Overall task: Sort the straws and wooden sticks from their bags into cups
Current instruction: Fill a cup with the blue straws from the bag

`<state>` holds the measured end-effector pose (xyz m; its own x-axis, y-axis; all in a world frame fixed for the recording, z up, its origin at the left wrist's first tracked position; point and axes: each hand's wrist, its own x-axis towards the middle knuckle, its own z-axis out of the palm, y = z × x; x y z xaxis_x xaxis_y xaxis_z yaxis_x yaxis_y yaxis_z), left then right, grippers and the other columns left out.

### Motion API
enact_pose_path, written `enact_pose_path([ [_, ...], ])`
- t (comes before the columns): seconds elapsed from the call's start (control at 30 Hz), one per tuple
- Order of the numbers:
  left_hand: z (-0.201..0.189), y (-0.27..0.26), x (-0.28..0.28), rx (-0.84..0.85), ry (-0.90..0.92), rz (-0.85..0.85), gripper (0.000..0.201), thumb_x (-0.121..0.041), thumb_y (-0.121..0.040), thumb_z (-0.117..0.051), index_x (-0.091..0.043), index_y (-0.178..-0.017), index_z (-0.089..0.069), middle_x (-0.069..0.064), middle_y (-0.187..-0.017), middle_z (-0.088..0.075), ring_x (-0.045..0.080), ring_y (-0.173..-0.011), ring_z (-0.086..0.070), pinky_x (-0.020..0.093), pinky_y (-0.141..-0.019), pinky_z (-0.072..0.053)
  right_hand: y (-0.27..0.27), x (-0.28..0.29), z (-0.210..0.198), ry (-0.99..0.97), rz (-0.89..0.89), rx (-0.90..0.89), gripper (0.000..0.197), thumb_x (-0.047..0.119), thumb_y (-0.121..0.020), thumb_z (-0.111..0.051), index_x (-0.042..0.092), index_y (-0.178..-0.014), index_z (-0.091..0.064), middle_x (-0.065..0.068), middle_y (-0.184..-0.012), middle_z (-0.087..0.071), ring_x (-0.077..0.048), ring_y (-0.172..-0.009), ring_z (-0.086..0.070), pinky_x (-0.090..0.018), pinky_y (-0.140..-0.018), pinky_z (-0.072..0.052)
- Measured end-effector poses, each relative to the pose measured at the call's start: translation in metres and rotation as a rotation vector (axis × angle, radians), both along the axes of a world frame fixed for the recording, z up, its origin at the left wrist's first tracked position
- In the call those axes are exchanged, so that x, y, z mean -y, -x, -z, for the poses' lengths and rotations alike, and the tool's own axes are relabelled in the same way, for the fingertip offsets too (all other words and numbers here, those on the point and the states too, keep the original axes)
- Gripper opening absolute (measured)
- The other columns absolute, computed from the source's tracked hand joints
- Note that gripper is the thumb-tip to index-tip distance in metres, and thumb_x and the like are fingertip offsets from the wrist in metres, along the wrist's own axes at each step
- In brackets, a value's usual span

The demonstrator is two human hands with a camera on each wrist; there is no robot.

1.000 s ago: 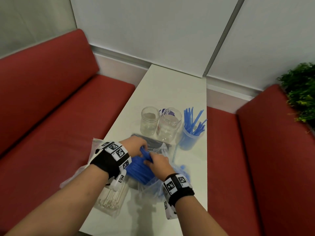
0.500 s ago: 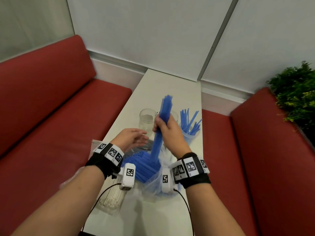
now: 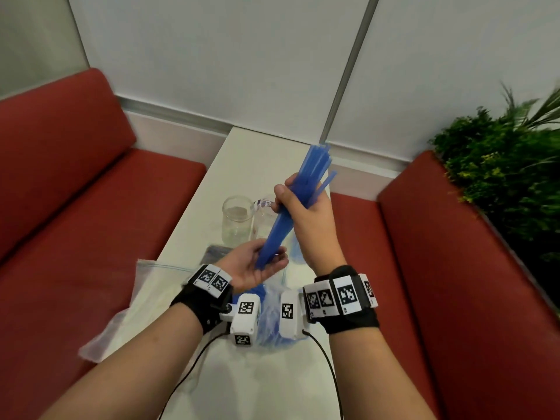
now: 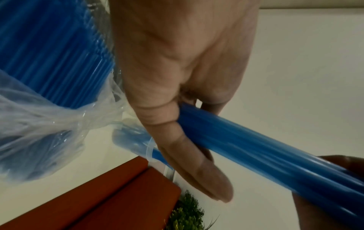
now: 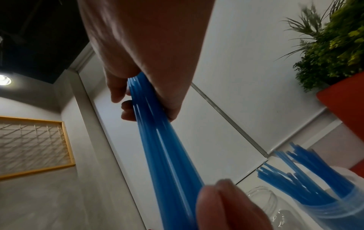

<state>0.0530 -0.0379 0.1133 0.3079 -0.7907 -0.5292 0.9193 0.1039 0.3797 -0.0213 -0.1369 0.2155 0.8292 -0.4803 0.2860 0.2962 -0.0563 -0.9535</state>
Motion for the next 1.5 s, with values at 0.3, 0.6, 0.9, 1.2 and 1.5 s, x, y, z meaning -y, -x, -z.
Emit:
enact_pose_path([
  [0.3, 0.008, 0.004, 0.018, -0.084, -0.026, 0.488, 0.040, -0.028, -0.097, -0.049, -0.008, -0.063, -0.058, 0.002, -0.050, -0.047, 0.007, -0.028, -0.040, 0.013, -0.023, -0.023, 0.007, 0.017, 0.000, -0.201, -0.109, 0.022, 0.034, 0.025, -0.092, -0.075, 0.026, -0.066, -0.052, 0.001, -0.057, -0.043, -0.015, -0.047, -0.038, -0.030, -0.053, -0.038],
  [0.6, 0.027, 0.008, 0.035, -0.076, -0.012, 0.613, 0.042, -0.031, -0.098, -0.054, -0.009, -0.062, -0.057, 0.004, -0.057, -0.051, 0.008, -0.027, -0.034, 0.015, -0.025, -0.018, 0.013, 0.036, 0.016, -0.232, -0.173, -0.077, 0.041, 0.024, -0.089, -0.078, 0.025, -0.061, -0.049, 0.003, -0.052, -0.035, -0.014, -0.045, -0.030, -0.028, -0.052, -0.034],
  [0.9, 0.052, 0.002, 0.049, -0.075, -0.175, 0.497, 0.021, -0.015, -0.088, -0.057, -0.007, -0.069, -0.056, 0.004, -0.050, -0.046, 0.008, -0.026, -0.031, 0.015, -0.024, -0.016, 0.004, 0.077, 0.041, -0.242, -0.223, -0.145, 0.039, 0.027, -0.092, -0.076, 0.024, -0.062, -0.051, 0.003, -0.057, -0.038, -0.015, -0.051, -0.039, -0.033, -0.065, -0.048],
  [1.2, 0.043, -0.052, 0.050, 0.614, -0.522, 0.241, 0.031, -0.020, -0.099, -0.053, -0.003, -0.076, -0.065, 0.004, -0.056, -0.056, 0.011, -0.037, -0.045, 0.018, -0.038, -0.031, -0.037, 0.159, -0.038, 0.030, 0.287, 0.112, 0.040, 0.023, -0.096, -0.071, 0.030, -0.059, -0.056, 0.005, -0.054, -0.050, -0.015, -0.052, -0.047, -0.035, -0.061, -0.047],
  [1.5, 0.058, -0.068, 0.009, 1.438, -0.881, 1.076, 0.055, -0.038, -0.078, -0.079, -0.019, -0.126, -0.059, 0.005, -0.127, -0.056, 0.022, -0.115, -0.054, 0.030, -0.091, -0.046, -0.090, 0.183, 0.023, 0.067, 0.441, -0.058, 0.043, 0.031, -0.095, -0.070, 0.034, -0.054, -0.059, 0.005, -0.056, -0.054, -0.018, -0.059, -0.052, -0.034, -0.066, -0.046],
])
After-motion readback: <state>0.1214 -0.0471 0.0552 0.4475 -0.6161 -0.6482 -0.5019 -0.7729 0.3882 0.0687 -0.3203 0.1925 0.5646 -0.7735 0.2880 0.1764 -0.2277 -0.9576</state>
